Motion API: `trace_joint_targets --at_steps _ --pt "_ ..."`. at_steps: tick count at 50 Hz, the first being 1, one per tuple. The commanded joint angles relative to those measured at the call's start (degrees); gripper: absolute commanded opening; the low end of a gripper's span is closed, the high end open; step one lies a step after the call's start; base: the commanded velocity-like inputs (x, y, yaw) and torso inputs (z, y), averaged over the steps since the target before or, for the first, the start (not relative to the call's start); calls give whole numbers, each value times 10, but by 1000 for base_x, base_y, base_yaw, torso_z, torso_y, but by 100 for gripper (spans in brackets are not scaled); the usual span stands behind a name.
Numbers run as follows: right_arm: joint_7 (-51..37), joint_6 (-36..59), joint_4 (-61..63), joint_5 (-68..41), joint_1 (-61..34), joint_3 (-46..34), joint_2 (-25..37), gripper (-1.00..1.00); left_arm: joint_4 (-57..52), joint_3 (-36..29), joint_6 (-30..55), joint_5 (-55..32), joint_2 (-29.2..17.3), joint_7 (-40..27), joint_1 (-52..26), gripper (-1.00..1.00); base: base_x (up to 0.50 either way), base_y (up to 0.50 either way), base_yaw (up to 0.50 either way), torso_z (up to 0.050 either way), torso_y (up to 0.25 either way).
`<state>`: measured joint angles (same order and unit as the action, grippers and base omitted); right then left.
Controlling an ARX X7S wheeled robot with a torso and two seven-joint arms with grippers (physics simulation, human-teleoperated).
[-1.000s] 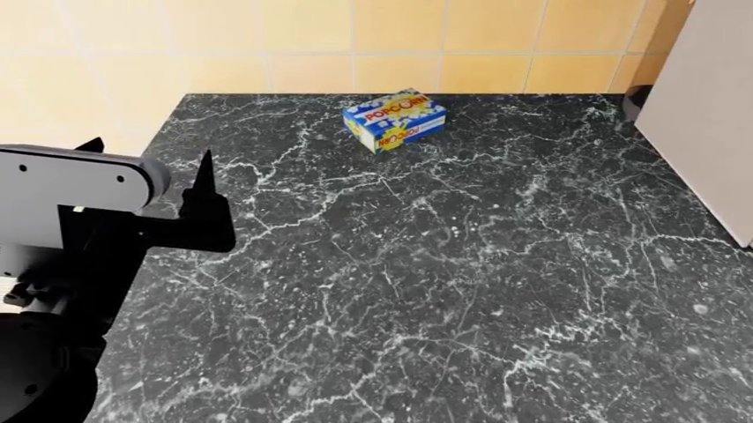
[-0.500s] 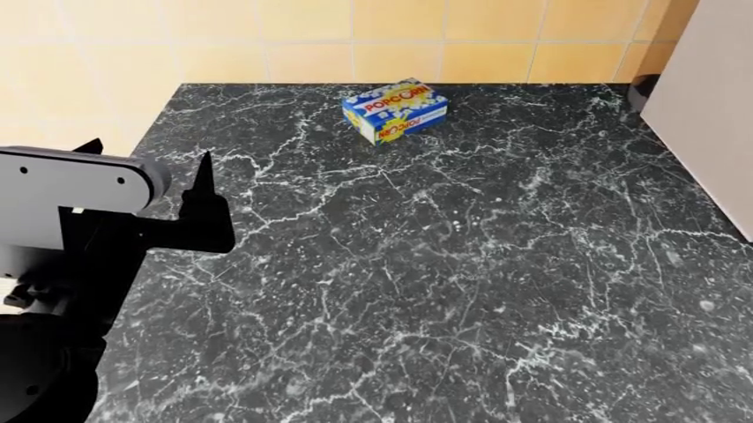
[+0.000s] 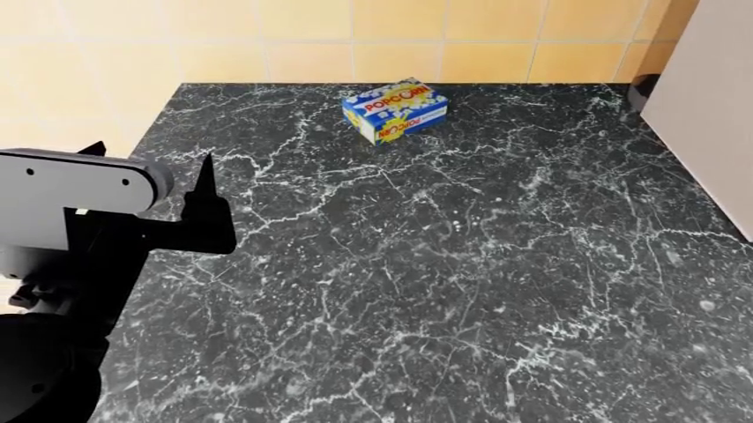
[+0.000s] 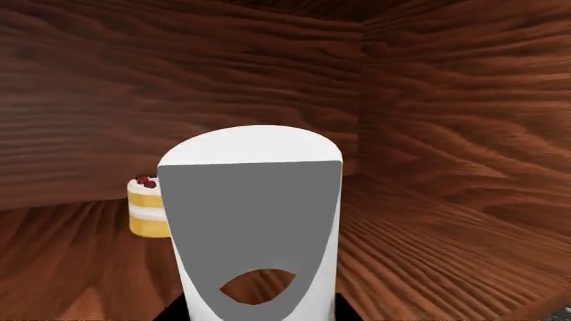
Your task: A wet mug is on the counter and needs to be dried. Pick it up and place it upside down in the open cabinet.
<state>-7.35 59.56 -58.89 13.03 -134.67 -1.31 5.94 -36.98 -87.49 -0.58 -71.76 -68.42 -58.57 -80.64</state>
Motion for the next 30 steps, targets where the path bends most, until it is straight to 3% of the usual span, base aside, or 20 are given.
trace_joint_targets --at_steps 1,30 --pt "1 -13 -17 10 -3 -8 1 -100 2 1 0 0 1 1 3 100 0 0 0 0 0" --pt "-8 -16 -43 21 -3 -12 7 -100 9 3 -3 3 4 2 12 100 1 0 0 0 0"
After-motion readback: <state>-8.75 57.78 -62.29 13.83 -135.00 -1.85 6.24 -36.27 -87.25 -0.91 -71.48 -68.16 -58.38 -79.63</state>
